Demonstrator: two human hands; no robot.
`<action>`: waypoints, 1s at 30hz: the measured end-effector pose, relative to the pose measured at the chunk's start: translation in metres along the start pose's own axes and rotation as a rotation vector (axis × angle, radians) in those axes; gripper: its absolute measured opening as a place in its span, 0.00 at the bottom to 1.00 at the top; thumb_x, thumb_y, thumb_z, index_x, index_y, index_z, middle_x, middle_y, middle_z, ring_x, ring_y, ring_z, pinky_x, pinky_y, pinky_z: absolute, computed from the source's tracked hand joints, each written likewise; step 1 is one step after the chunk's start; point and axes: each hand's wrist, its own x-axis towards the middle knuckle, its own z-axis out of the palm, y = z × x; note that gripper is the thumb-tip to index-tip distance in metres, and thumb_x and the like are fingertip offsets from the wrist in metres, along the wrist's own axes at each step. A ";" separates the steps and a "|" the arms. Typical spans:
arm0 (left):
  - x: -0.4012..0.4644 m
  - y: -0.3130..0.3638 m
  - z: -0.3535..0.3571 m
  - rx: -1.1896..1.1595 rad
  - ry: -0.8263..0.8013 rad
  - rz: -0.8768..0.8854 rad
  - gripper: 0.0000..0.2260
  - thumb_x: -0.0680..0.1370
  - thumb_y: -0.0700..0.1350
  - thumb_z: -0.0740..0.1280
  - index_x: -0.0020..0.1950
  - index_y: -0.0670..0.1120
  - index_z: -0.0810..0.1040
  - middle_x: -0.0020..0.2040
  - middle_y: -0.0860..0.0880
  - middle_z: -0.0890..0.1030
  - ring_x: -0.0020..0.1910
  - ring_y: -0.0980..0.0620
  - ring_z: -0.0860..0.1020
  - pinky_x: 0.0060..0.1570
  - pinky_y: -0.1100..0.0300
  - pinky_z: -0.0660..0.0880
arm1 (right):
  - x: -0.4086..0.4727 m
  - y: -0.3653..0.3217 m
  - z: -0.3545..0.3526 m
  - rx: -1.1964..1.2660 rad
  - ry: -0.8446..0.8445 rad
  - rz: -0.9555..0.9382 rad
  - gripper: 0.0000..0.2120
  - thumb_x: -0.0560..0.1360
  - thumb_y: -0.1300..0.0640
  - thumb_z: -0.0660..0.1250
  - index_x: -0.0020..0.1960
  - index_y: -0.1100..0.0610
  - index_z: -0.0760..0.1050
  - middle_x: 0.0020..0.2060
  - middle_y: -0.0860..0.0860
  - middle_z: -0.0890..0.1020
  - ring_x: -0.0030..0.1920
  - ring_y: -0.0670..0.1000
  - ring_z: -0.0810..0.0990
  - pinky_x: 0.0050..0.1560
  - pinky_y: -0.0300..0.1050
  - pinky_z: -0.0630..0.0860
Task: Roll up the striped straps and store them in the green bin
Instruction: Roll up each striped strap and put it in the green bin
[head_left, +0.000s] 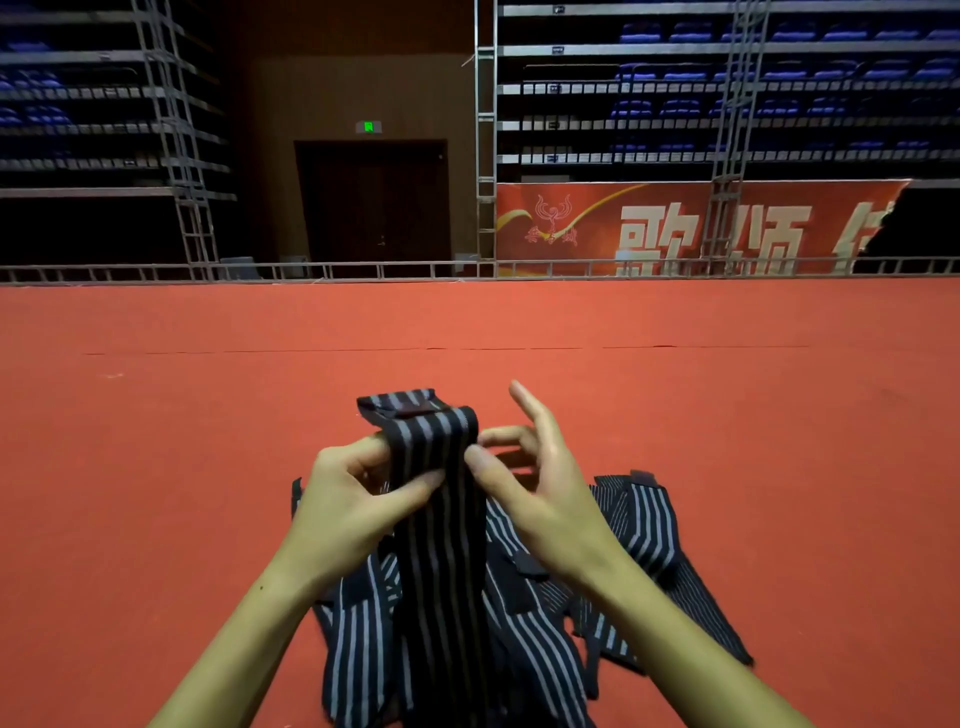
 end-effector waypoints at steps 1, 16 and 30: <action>0.000 -0.002 -0.001 0.054 -0.048 0.035 0.15 0.77 0.33 0.78 0.60 0.48 0.88 0.57 0.53 0.89 0.59 0.52 0.87 0.59 0.57 0.83 | 0.006 -0.003 -0.001 -0.015 0.020 -0.009 0.39 0.81 0.46 0.74 0.85 0.43 0.56 0.57 0.44 0.84 0.55 0.46 0.85 0.62 0.51 0.82; 0.004 -0.002 -0.008 0.057 0.178 0.003 0.17 0.69 0.47 0.82 0.57 0.51 0.90 0.48 0.48 0.89 0.41 0.54 0.82 0.45 0.64 0.79 | 0.026 -0.005 -0.012 0.308 0.007 0.083 0.33 0.80 0.68 0.74 0.80 0.52 0.68 0.56 0.54 0.89 0.59 0.58 0.88 0.63 0.58 0.84; 0.003 0.000 -0.010 0.510 0.116 0.466 0.25 0.69 0.54 0.82 0.62 0.43 0.87 0.63 0.49 0.85 0.61 0.58 0.84 0.61 0.65 0.80 | 0.025 -0.004 -0.004 0.319 0.013 0.220 0.21 0.81 0.62 0.74 0.72 0.58 0.74 0.47 0.58 0.90 0.43 0.58 0.90 0.39 0.50 0.86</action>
